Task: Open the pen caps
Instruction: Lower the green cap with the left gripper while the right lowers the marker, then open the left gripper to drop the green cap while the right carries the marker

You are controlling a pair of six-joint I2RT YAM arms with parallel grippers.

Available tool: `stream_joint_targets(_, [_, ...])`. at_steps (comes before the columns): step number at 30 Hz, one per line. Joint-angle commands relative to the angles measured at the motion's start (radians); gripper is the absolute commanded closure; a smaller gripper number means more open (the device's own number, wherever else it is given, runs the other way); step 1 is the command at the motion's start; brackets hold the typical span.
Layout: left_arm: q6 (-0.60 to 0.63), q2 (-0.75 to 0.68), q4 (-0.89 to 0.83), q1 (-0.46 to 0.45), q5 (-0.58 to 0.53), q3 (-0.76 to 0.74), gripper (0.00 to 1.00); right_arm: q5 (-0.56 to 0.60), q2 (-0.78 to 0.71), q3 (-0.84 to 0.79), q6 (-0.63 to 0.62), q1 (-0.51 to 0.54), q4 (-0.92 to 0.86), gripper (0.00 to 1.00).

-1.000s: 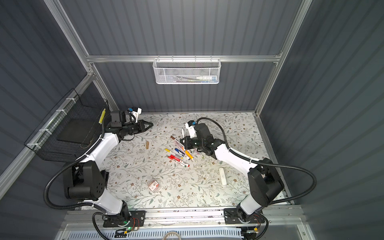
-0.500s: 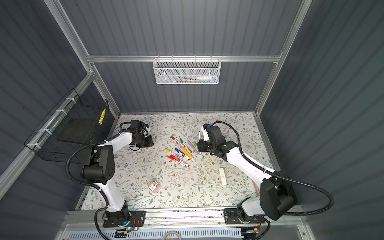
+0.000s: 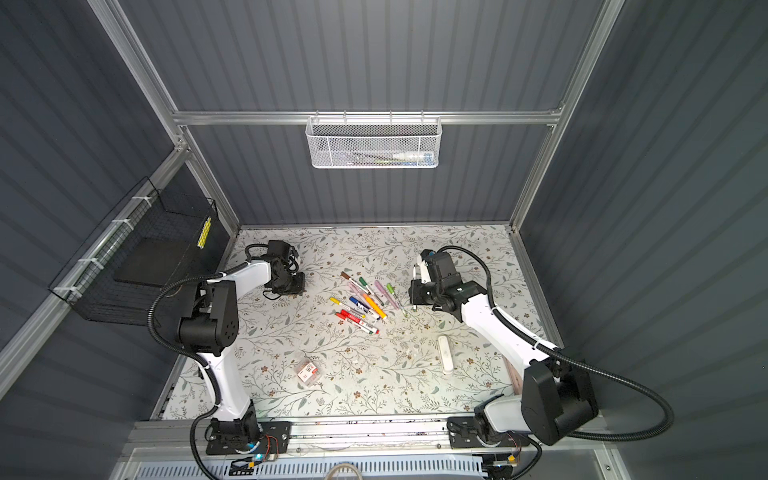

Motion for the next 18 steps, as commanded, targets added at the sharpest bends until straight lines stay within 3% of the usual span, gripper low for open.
stream_joint_targets(1, [0.002, -0.018, -0.056, -0.008, -0.008, 0.016, 0.63, 0.016, 0.034, 0.042, -0.032, -0.03, -0.103, 1.0])
stream_joint_targets(11, [-0.004, -0.185, -0.061, -0.025, 0.055, 0.008, 0.54, 0.095, 0.222, 0.169, -0.119, -0.129, -0.207, 1.0])
stream_joint_targets(18, [0.126, -0.431, -0.014, -0.032, 0.108, -0.098, 0.34, 0.172, 0.399, 0.249, -0.154, -0.163, -0.238, 1.0])
